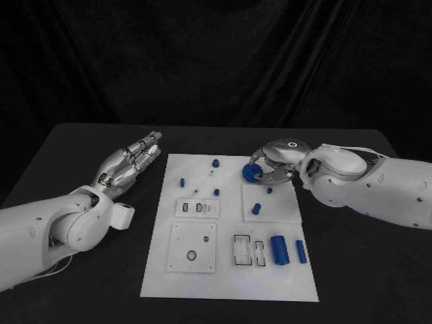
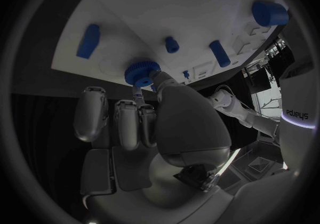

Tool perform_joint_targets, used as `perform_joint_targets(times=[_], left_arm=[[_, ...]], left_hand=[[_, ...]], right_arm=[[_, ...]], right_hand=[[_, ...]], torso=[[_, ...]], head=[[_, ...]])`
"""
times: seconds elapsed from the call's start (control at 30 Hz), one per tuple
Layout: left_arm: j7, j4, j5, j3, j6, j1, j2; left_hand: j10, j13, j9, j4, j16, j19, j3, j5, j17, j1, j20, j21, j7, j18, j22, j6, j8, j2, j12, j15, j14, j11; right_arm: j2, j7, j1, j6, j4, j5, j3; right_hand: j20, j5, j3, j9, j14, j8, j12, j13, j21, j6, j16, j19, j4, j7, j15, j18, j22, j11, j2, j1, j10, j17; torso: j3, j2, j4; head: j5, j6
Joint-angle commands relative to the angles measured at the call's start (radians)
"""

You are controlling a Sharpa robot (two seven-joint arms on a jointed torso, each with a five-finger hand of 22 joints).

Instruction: Assemble the parts on the task board

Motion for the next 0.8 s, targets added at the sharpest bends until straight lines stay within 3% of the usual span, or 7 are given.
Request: perform_joint_targets(times=[0.03, 0.3, 0.43, 0.53, 0.8], left_arm=[[0.013, 0.001, -0.001, 0.001, 0.013, 0.001, 0.003], [0.010, -0.003, -0.001, 0.001, 0.016, 0.001, 0.010], [0.009, -0.005, -0.001, 0.001, 0.017, 0.001, 0.012], [0.008, -0.007, -0.001, 0.001, 0.018, 0.001, 0.015], [0.007, -0.009, -0.001, 0.001, 0.021, 0.001, 0.022]], left_hand=[[0.000, 0.001, 0.001, 0.000, -0.007, 0.003, 0.008, 0.006, -0.002, 0.008, 0.008, -0.006, 0.006, 0.015, -0.002, 0.000, 0.006, 0.004, 0.002, 0.006, 0.000, 0.004], [0.000, 0.001, 0.001, -0.002, -0.007, 0.003, 0.011, 0.007, -0.002, 0.011, 0.011, -0.006, 0.007, 0.015, -0.002, 0.001, 0.006, 0.006, 0.003, 0.008, 0.000, 0.005], [0.000, 0.002, 0.001, -0.003, -0.007, 0.003, 0.012, 0.008, -0.002, 0.012, 0.013, -0.006, 0.007, 0.015, -0.002, 0.001, 0.006, 0.006, 0.004, 0.008, 0.000, 0.006], [0.000, 0.002, 0.001, -0.003, -0.007, 0.003, 0.012, 0.008, -0.002, 0.012, 0.013, -0.006, 0.007, 0.015, -0.002, 0.001, 0.006, 0.006, 0.004, 0.008, 0.000, 0.006], [0.000, 0.002, 0.001, -0.004, -0.007, 0.003, 0.012, 0.008, -0.002, 0.013, 0.014, -0.006, 0.008, 0.016, -0.002, 0.001, 0.006, 0.006, 0.003, 0.009, 0.000, 0.007]], right_arm=[[0.010, -0.004, 0.012, -0.046, 0.022, -0.005, 0.002], [0.066, -0.006, 0.022, -0.022, 0.022, -0.004, 0.002], [0.105, -0.005, 0.023, -0.008, -0.005, -0.004, 0.002], [0.131, -0.003, 0.022, -0.004, -0.027, -0.004, 0.002], [0.194, -0.003, 0.014, 0.030, -0.082, -0.004, 0.002]], right_hand=[[-0.002, 0.005, 0.002, 0.455, 0.080, 0.306, 0.002, 0.261, 0.005, 0.027, 0.007, 0.009, 0.008, -0.021, -0.008, -0.019, 0.120, -0.004, -0.010, -0.004, 0.104, 0.184], [-0.002, -0.001, 0.006, 0.442, 0.082, 0.289, 0.002, 0.261, 0.012, 0.034, 0.011, 0.015, 0.020, -0.016, -0.007, -0.021, 0.126, -0.001, -0.017, -0.014, 0.104, 0.189], [-0.001, -0.003, 0.007, 0.439, 0.083, 0.284, 0.002, 0.261, 0.012, 0.035, 0.011, 0.016, 0.022, -0.015, -0.006, -0.021, 0.127, 0.001, -0.018, -0.015, 0.104, 0.189], [-0.001, -0.003, 0.008, 0.438, 0.082, 0.283, 0.002, 0.261, 0.012, 0.035, 0.011, 0.016, 0.022, -0.015, -0.006, -0.021, 0.127, 0.001, -0.018, -0.015, 0.104, 0.189], [0.000, -0.005, 0.013, 0.431, 0.082, 0.272, 0.002, 0.261, 0.009, 0.033, 0.010, 0.016, 0.022, -0.011, -0.003, -0.021, 0.126, 0.004, -0.019, -0.013, 0.104, 0.188]], torso=[[-0.0006, 0.000, -0.0001], [-0.0011, 0.000, 0.0009], [-0.0008, 0.000, -0.0005], [-0.0021, 0.000, 0.0012], [-0.0011, 0.001, 0.0059]], head=[[-0.001, -0.002], [0.001, -0.002], [0.001, -0.002], [-0.001, -0.002], [-0.007, -0.005]])
